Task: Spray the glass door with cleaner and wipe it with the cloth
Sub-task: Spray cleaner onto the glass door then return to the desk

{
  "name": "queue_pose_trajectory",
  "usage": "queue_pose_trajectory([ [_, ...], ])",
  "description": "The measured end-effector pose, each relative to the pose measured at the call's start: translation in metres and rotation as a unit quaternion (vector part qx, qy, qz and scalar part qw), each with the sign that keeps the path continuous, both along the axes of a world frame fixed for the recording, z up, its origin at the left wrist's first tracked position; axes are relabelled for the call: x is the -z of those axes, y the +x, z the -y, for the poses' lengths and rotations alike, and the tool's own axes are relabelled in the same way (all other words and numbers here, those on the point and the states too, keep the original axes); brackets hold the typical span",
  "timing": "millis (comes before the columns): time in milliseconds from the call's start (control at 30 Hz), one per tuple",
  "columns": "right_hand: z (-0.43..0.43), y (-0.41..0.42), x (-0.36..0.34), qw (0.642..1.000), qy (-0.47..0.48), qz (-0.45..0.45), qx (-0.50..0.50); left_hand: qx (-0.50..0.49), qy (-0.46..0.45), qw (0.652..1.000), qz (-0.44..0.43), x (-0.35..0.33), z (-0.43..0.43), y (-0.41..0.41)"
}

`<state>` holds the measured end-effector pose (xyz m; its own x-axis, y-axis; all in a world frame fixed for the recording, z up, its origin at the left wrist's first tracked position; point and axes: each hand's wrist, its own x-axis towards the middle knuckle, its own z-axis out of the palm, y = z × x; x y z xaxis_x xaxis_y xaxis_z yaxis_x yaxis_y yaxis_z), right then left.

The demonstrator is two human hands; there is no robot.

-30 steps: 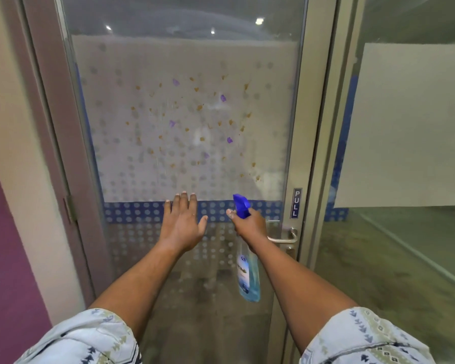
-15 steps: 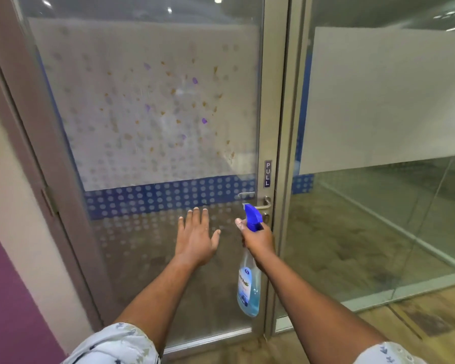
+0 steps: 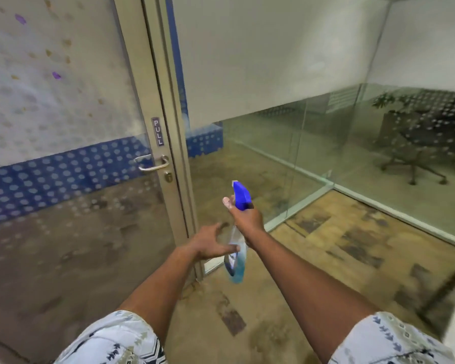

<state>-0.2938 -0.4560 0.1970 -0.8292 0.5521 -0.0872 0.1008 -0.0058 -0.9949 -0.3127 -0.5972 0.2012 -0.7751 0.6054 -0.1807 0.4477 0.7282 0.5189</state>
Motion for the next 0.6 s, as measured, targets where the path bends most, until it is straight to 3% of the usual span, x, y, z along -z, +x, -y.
queue_pose_trajectory([
  [267, -0.155, 0.120, 0.029, 0.991, 0.011, 0.036, 0.130, 0.058, 0.107, 0.992, 0.041, 0.041, -0.193, 0.101],
  [600, -0.339, 0.296, 0.065, 0.962, 0.064, 0.086, 0.251, 0.157, 0.108, 0.978, 0.083, 0.091, -0.411, 0.247],
])
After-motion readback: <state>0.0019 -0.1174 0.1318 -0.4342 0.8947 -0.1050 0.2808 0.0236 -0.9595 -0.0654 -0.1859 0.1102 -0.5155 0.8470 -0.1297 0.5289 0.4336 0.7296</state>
